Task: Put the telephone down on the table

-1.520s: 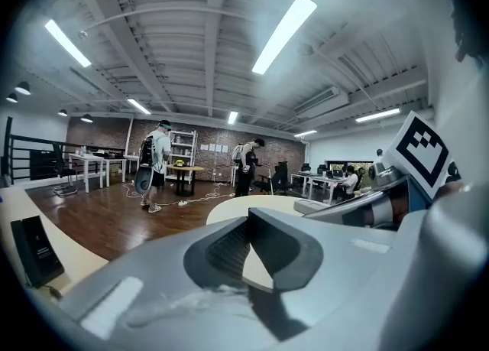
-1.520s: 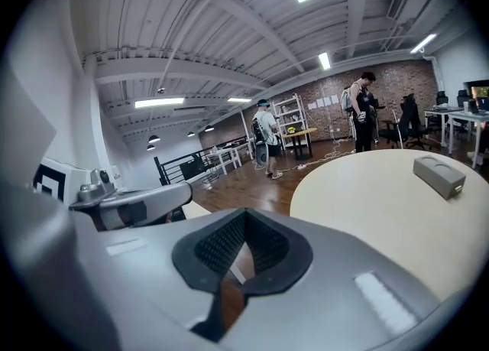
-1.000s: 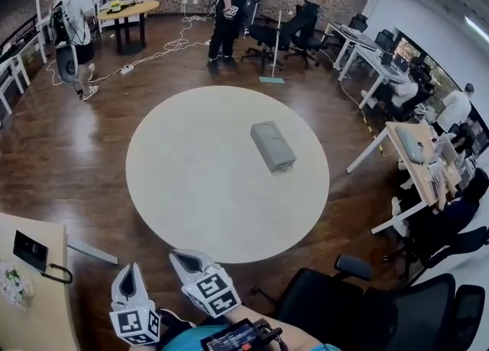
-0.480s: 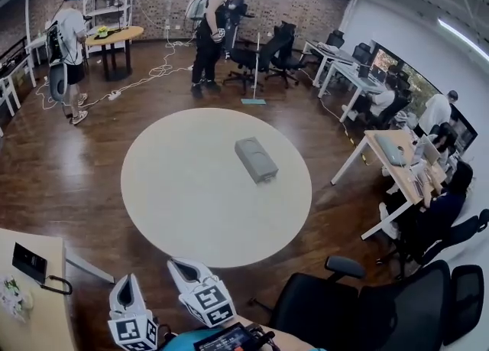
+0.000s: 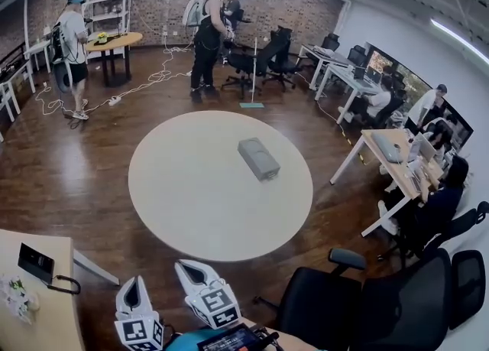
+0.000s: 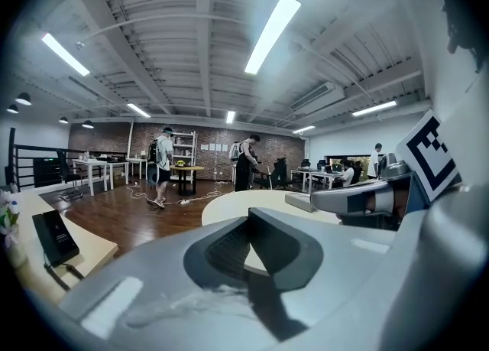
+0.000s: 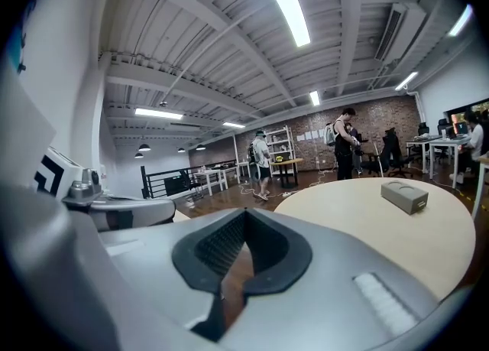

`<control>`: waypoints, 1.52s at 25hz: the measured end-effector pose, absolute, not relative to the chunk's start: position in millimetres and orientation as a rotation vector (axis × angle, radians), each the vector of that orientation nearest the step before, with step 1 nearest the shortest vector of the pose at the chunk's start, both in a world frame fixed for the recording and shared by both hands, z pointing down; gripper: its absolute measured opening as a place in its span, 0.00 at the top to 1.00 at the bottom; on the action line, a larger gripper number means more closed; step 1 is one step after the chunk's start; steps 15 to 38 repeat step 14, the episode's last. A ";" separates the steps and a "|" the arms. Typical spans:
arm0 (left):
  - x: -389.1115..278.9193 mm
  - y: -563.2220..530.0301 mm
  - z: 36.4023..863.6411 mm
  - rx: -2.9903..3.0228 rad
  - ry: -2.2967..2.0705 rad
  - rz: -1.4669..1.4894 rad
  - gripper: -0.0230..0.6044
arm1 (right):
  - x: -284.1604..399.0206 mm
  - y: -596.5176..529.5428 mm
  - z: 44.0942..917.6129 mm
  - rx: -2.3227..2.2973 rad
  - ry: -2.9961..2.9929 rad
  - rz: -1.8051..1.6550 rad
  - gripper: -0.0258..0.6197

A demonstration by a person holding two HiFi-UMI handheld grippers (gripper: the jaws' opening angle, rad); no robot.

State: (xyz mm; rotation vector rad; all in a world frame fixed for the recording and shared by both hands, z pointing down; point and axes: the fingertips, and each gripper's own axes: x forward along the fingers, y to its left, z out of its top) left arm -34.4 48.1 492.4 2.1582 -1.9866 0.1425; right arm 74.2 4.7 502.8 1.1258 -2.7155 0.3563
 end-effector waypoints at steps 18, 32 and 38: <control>-25.4 26.3 503.7 2.239 -1.957 0.100 0.94 | 93.1 -10.1 505.9 1.216 -2.692 0.270 0.97; -25.4 26.3 503.7 2.239 -1.957 0.100 0.94 | 93.1 -10.1 505.9 1.216 -2.692 0.270 0.97; -25.4 26.3 503.7 2.239 -1.957 0.100 0.94 | 93.1 -10.1 505.9 1.216 -2.692 0.270 0.97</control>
